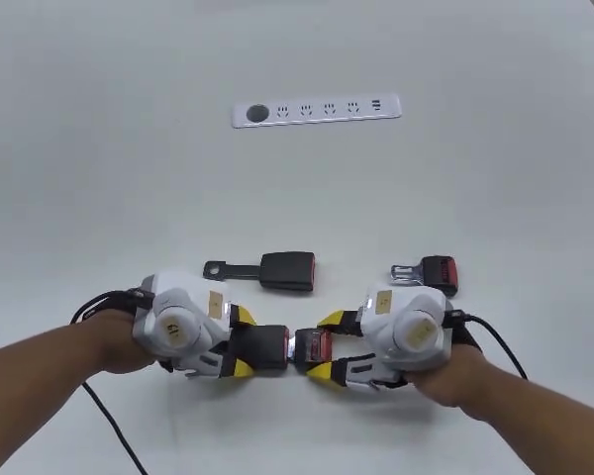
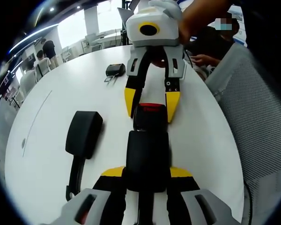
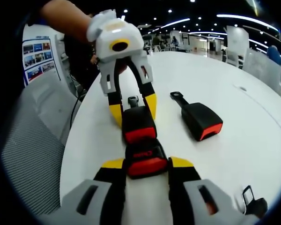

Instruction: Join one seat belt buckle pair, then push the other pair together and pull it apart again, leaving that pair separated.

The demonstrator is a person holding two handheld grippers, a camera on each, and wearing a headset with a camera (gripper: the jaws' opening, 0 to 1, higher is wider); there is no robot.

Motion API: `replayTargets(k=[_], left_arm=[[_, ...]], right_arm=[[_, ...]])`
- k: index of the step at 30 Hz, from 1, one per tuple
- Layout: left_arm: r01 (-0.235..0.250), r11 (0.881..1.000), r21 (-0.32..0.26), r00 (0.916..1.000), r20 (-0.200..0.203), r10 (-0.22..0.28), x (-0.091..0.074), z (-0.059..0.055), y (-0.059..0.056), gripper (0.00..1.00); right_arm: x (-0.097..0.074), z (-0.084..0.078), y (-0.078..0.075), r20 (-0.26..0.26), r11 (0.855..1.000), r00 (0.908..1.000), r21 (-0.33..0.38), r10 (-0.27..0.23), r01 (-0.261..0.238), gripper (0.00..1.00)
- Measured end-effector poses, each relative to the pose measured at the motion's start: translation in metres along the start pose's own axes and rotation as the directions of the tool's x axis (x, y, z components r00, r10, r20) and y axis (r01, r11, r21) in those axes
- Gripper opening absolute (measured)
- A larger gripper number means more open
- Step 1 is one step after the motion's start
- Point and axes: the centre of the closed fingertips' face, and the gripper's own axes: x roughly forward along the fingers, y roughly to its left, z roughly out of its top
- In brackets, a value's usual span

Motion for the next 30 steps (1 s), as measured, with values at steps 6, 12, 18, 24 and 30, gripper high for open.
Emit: replayTargets(k=[6,12,18,24,30], left_arm=[[0.0,1.0,0.0,1.0,0.004,0.0,-0.0007,0.0001,0.0,0.34],[0.006,1.0,0.006,0.9999,0.014,-0.006,-0.0014,-0.0007,0.0004,0.34],[0.007,1.0,0.012,0.9993,0.037,-0.007,-0.0021,-0.001,0.0006,0.34],[0.01,1.0,-0.008,0.9971,0.075,-0.009,-0.003,-0.0025,0.0014,0.33],[0.022,1.0,-0.005,0.9951,0.096,-0.022,-0.0034,-0.0021,0.0009,0.33]], right_arm=[[-0.0001,0.0003,-0.0005,0.005,1.0,1.0,-0.011,0.007,-0.007,0.35],[-0.0007,-0.0001,-0.0005,0.015,0.999,0.9996,-0.027,0.022,-0.022,0.35],[-0.0014,-0.0012,-0.0011,0.046,0.999,0.9985,-0.04,0.031,-0.029,0.34],[-0.0033,-0.0018,-0.0018,0.093,0.998,0.995,-0.051,0.036,-0.031,0.33],[-0.0044,-0.0009,-0.0023,0.13,0.999,0.9907,-0.037,0.04,-0.036,0.33]])
